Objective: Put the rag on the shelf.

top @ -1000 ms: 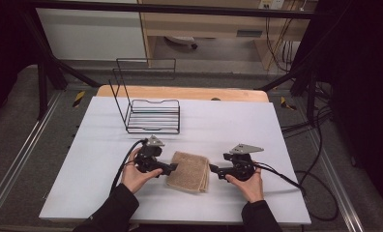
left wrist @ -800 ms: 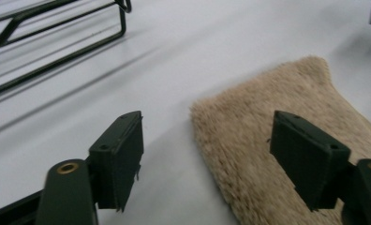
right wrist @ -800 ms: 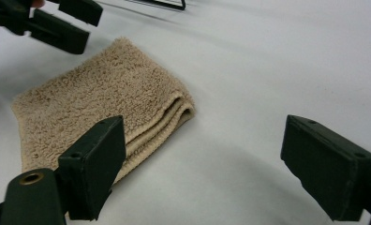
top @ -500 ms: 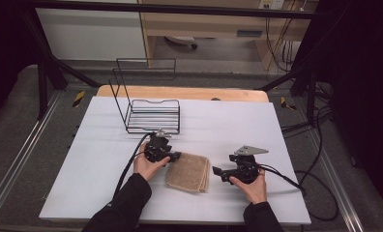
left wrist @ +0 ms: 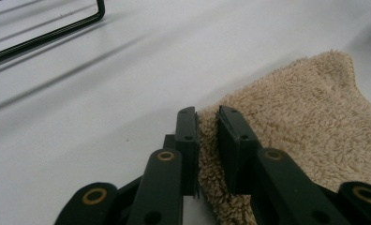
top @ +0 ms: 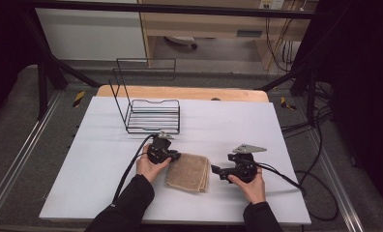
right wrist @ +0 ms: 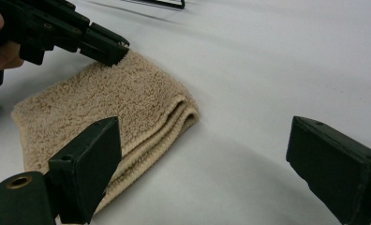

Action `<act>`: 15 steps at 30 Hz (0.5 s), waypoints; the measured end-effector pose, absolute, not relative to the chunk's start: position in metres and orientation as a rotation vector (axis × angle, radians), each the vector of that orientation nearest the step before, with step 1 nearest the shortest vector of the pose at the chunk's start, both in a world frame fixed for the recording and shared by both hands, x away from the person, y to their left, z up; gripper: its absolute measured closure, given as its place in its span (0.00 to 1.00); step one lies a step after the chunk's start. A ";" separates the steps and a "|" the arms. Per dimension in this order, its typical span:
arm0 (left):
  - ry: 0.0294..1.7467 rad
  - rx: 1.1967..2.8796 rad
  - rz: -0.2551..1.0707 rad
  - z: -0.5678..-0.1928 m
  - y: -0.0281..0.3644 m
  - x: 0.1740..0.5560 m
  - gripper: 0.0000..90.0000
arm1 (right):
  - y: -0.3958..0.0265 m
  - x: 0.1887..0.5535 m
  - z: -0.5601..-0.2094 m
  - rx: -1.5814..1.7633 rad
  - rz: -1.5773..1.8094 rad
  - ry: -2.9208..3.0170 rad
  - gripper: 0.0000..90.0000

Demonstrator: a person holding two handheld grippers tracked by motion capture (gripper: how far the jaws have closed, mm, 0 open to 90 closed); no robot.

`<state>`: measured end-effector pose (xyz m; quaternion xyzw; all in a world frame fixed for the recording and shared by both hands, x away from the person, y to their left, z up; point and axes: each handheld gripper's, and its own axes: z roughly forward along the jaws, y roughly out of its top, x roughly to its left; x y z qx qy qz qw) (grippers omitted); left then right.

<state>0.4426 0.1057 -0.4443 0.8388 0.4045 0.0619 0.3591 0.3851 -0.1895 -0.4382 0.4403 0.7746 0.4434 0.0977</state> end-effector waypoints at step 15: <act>1.003 2.150 0.187 -0.449 0.106 0.439 0.89 | -0.167 0.401 -0.439 1.310 1.302 2.281 0.30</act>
